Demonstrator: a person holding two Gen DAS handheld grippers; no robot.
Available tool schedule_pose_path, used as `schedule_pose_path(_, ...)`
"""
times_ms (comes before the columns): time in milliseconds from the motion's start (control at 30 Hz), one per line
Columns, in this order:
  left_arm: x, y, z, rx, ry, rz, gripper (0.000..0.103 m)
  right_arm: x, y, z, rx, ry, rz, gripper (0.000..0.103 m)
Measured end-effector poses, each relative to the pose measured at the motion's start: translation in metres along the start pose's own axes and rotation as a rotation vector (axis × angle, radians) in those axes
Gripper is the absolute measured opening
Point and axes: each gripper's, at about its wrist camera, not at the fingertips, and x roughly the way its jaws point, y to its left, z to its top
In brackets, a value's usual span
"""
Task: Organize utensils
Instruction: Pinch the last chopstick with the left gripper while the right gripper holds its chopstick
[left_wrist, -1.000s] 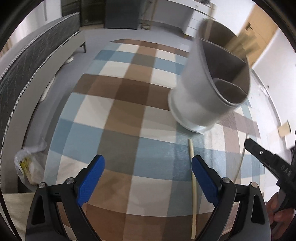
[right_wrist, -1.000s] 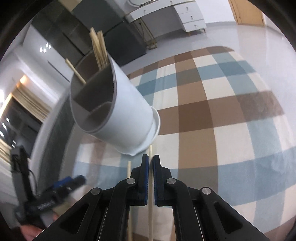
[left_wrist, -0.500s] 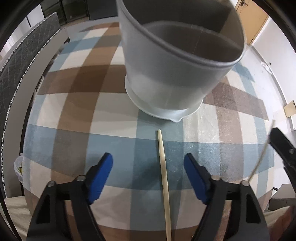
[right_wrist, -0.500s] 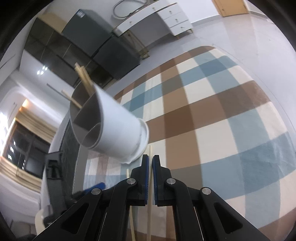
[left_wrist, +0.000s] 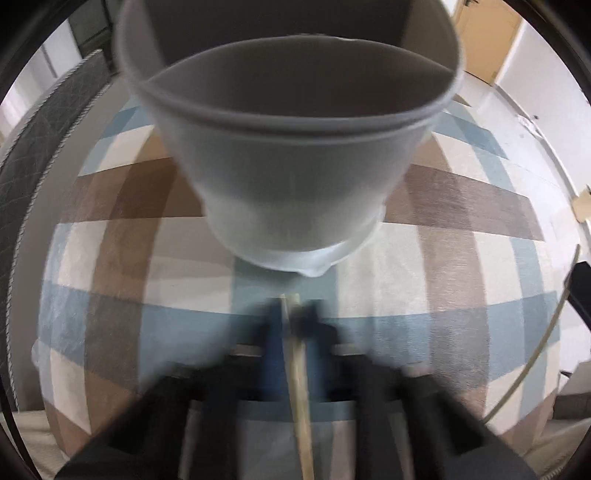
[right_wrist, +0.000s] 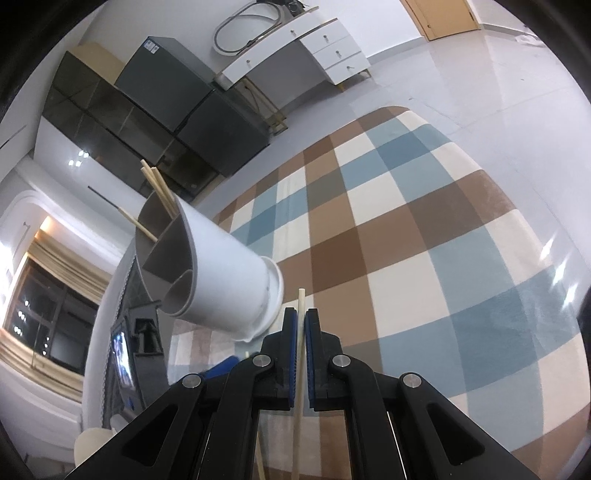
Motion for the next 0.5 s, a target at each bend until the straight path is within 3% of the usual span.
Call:
schedule_pose_path(133, -0.010, 0.003, -0.001, 0.003, -0.029, -0.027, 0.000, -0.008, 0.008, -0.003, -0.041, -0.022, -0.005, 0.004)
schedule_pose_path(500, -0.108, 0.035, -0.029, -0.035, -0.313, -0.150, 0.000, -0.046, 0.053, -0.034, -0.223, -0.110, -0.032, 0.004)
